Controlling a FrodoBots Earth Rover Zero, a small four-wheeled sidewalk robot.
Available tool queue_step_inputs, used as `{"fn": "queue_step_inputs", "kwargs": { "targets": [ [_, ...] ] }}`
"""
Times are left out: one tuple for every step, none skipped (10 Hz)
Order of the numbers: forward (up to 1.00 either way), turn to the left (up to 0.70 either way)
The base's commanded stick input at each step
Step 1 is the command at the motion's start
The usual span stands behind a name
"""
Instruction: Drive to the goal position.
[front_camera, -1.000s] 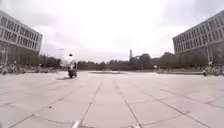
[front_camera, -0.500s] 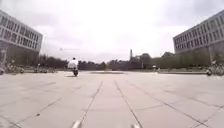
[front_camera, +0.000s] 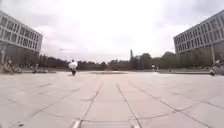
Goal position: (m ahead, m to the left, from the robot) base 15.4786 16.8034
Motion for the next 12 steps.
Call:
{"fn": "queue_step_inputs", "kwargs": {
  "targets": [
    [0.7,0.0],
    [0.7,0.0],
    [0.7,0.0],
    [0.7,0.0],
    [0.7,0.0],
    [0.7,0.0],
    [0.7,0.0],
    [0.7,0.0],
    [0.7,0.0],
    [0.7,0.0],
    [0.7,0.0],
    [0.7,0.0]
  ]
}}
